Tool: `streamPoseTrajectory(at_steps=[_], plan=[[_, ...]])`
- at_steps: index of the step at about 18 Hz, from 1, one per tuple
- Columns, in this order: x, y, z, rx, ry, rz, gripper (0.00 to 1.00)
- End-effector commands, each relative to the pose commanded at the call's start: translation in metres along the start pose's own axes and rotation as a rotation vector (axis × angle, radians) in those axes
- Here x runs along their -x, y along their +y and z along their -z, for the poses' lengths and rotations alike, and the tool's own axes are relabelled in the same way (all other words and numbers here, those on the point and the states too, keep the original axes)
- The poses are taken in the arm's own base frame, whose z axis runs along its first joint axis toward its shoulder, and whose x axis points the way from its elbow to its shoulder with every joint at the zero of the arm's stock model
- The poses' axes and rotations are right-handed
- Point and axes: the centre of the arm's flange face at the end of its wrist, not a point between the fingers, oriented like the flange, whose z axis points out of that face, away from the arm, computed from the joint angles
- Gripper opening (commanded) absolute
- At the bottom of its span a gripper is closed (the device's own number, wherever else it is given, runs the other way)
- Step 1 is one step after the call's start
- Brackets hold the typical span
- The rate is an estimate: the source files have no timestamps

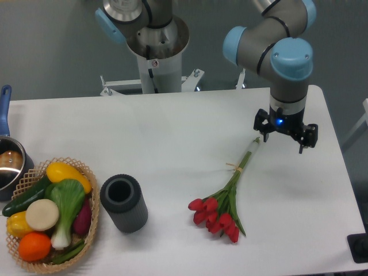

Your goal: Pick up the flowers from the table

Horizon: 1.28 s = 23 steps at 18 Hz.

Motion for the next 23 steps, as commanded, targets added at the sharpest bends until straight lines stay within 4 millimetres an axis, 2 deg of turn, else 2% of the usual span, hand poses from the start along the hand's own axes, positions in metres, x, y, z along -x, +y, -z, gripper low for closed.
streamPoseTrajectory(at_steps=[4, 12, 14, 18, 23], plan=[[-0.001, 0.004, -0.003, 0.003, 0.006, 0.007, 1.00], [-0.025, -0.006, -0.027, -0.063, 0.043, 0.071, 1.00], [-0.031, -0.018, -0.032, -0.067, 0.052, 0.047, 1.00], [-0.047, -0.055, -0.070, -0.056, 0.114, -0.009, 1.00], [-0.075, -0.083, -0.088, -0.049, 0.156, -0.038, 1.00]])
